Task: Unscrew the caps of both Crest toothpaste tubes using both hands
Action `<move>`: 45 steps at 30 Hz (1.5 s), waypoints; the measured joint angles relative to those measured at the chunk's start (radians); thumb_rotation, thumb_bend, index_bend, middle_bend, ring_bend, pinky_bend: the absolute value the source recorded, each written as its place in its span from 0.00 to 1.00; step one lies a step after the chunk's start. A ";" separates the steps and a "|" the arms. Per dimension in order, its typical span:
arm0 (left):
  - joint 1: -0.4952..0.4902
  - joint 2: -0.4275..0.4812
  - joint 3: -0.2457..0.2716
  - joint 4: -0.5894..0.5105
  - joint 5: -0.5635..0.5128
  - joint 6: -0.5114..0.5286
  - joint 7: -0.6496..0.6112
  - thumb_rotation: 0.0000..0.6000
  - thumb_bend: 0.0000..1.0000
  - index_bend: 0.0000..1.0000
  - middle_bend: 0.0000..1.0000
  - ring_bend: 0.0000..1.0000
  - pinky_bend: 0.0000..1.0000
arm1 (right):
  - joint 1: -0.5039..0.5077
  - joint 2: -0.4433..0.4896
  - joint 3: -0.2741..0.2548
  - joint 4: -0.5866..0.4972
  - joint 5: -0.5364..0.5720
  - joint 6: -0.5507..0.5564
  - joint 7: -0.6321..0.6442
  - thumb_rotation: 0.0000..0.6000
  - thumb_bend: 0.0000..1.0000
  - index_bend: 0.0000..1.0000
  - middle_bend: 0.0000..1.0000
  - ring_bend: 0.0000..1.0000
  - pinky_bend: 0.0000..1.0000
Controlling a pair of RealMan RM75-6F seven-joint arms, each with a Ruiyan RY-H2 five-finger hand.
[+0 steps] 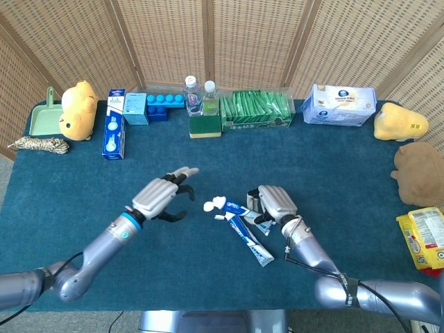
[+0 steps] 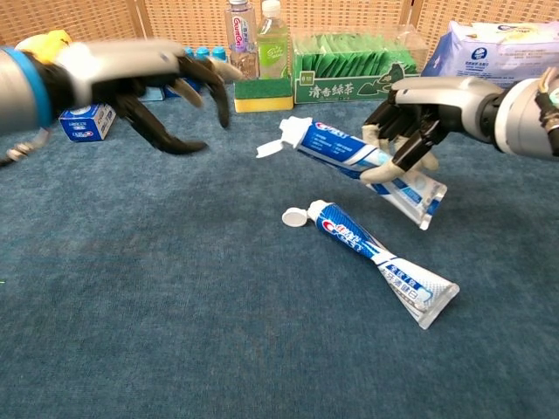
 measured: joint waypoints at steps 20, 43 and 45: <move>0.350 0.411 0.104 -0.178 0.081 0.265 -0.167 1.00 0.31 0.34 0.02 0.00 0.14 | -0.078 0.087 -0.052 0.091 -0.089 -0.017 0.036 1.00 0.37 0.51 0.46 0.40 0.29; 0.595 0.415 0.176 -0.095 0.150 0.460 -0.217 1.00 0.31 0.26 0.06 0.00 0.10 | -0.262 0.145 -0.058 0.100 -0.404 0.194 0.234 1.00 0.32 0.24 0.22 0.13 0.24; 0.611 0.405 0.179 -0.084 0.161 0.483 -0.201 1.00 0.31 0.25 0.06 0.00 0.09 | -0.288 0.145 -0.063 0.113 -0.450 0.244 0.248 1.00 0.32 0.25 0.23 0.13 0.24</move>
